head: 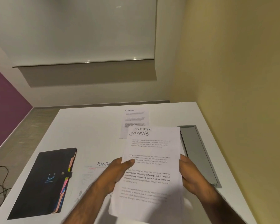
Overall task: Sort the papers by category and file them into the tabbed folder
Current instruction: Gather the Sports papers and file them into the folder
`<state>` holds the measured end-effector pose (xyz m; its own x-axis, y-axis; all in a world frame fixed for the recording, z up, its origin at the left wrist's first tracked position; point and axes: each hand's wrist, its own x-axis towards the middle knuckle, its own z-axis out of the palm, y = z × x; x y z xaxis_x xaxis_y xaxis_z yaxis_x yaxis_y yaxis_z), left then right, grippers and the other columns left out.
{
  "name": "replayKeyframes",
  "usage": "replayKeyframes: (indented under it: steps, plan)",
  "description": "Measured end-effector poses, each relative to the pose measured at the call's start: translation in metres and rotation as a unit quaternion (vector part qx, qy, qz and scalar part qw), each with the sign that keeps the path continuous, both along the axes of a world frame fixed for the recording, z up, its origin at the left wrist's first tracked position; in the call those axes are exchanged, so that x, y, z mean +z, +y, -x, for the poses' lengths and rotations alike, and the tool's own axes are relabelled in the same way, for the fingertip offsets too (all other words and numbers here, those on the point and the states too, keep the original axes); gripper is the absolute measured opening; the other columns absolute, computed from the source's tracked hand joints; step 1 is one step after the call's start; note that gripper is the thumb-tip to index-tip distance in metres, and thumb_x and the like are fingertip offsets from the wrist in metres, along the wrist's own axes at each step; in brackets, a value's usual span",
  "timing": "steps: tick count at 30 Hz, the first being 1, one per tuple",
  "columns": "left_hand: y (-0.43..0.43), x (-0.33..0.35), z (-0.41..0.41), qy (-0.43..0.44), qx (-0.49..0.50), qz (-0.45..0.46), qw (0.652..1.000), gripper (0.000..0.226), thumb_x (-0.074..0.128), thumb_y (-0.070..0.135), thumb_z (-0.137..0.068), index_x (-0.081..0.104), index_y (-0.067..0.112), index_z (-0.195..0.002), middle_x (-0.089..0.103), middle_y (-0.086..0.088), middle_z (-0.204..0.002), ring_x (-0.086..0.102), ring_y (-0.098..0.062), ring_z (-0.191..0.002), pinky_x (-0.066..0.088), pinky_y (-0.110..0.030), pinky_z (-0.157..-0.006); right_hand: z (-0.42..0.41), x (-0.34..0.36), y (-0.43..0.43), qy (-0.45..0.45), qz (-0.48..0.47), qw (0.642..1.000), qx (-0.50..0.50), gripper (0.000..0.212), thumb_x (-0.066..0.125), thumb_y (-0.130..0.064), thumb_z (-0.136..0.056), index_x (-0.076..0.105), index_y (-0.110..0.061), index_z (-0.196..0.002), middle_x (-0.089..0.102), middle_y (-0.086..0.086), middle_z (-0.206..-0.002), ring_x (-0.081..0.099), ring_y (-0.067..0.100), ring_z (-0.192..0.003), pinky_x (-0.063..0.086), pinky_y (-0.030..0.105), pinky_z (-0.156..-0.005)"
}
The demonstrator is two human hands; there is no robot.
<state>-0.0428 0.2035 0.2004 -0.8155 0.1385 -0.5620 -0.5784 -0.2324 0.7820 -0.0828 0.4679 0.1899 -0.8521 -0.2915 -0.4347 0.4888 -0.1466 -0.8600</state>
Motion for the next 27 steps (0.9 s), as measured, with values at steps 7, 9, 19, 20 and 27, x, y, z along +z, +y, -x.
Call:
replayKeyframes:
  steps: [7,9,19,20,27]
  plan:
    - [0.037,-0.013,-0.002,0.138,0.119,0.14,0.973,0.017,0.064,0.014,-0.099,0.072,0.013,-0.113,0.08,-0.004,-0.103,0.077,-0.022,-0.094,0.06,-0.026,-0.073,-0.005,0.002,0.011,0.034,0.046,0.998,-0.012,0.036,0.049,-0.027,-0.106,0.058,-0.018,-0.14,0.069,0.007,-0.133,0.065,0.027,-0.123,0.053,0.044,-0.104]
    - [0.039,-0.015,-0.004,0.139,0.053,0.138,0.979,0.02,0.071,0.018,-0.094,0.072,0.016,-0.114,0.08,0.0,-0.106,0.076,-0.018,-0.098,0.06,-0.025,-0.078,-0.005,-0.001,0.01,0.068,-0.046,0.997,-0.01,0.029,0.06,-0.014,-0.101,0.064,-0.018,-0.13,0.076,0.003,-0.119,0.073,0.022,-0.109,0.059,0.037,-0.09]
    - [0.043,-0.055,-0.004,0.112,0.097,0.17,0.974,0.021,0.065,0.014,-0.098,0.071,0.02,-0.117,0.079,0.002,-0.107,0.075,-0.018,-0.1,0.06,-0.034,-0.087,-0.008,-0.025,0.0,0.079,-0.15,0.983,-0.072,0.03,0.07,-0.008,-0.093,0.064,-0.034,-0.107,0.074,-0.009,-0.108,0.07,0.006,-0.099,0.054,0.015,-0.074]
    - [0.043,-0.058,-0.005,0.117,0.095,0.165,0.975,0.023,0.068,0.014,-0.096,0.072,0.02,-0.118,0.079,0.002,-0.108,0.075,-0.019,-0.101,0.059,-0.037,-0.089,-0.008,-0.027,0.002,0.079,-0.151,0.983,-0.072,0.031,0.07,-0.007,-0.093,0.064,-0.033,-0.107,0.074,-0.008,-0.107,0.07,0.007,-0.099,0.055,0.015,-0.074]
    - [0.044,-0.073,-0.016,0.122,0.062,0.159,0.978,0.028,0.069,0.011,-0.095,0.073,0.024,-0.119,0.078,0.006,-0.113,0.072,-0.016,-0.111,0.056,-0.033,-0.097,-0.012,-0.051,0.013,0.09,-0.19,0.976,-0.055,0.036,0.055,0.01,-0.093,0.075,-0.014,-0.109,0.079,0.001,-0.101,0.074,0.021,-0.099,0.059,0.028,-0.086]
